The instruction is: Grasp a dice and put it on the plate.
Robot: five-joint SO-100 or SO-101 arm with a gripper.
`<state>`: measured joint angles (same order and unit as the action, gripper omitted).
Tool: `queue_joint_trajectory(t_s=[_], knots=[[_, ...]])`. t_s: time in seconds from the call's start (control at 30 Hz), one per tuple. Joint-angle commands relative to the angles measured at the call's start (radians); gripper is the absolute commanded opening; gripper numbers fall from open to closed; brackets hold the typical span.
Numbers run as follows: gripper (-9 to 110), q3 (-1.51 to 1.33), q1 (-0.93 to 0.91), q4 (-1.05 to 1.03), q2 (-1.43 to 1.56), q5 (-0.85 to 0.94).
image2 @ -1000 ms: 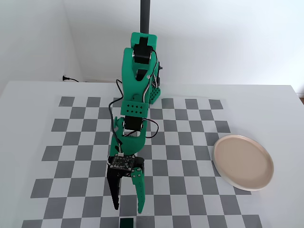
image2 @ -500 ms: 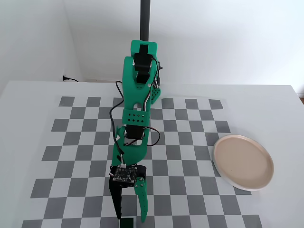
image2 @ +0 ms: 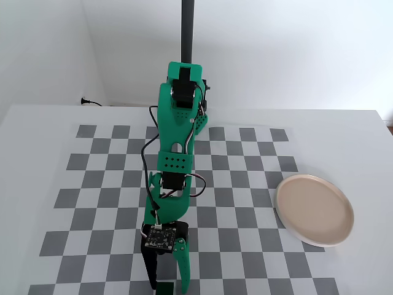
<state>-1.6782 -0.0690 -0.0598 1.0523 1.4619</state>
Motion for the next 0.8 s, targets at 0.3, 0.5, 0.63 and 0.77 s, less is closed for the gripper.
queue_joint_trajectory(t_s=[0.3,0.5,0.63,0.77], knots=[[20,0.192,-0.003,-0.014,-0.035,-0.008],[20,0.253,-0.011,-0.052,-0.061,-0.015],[20,0.253,-0.014,-0.049,-0.066,-0.015],[19,0.253,-0.015,-0.052,-0.067,-0.015]])
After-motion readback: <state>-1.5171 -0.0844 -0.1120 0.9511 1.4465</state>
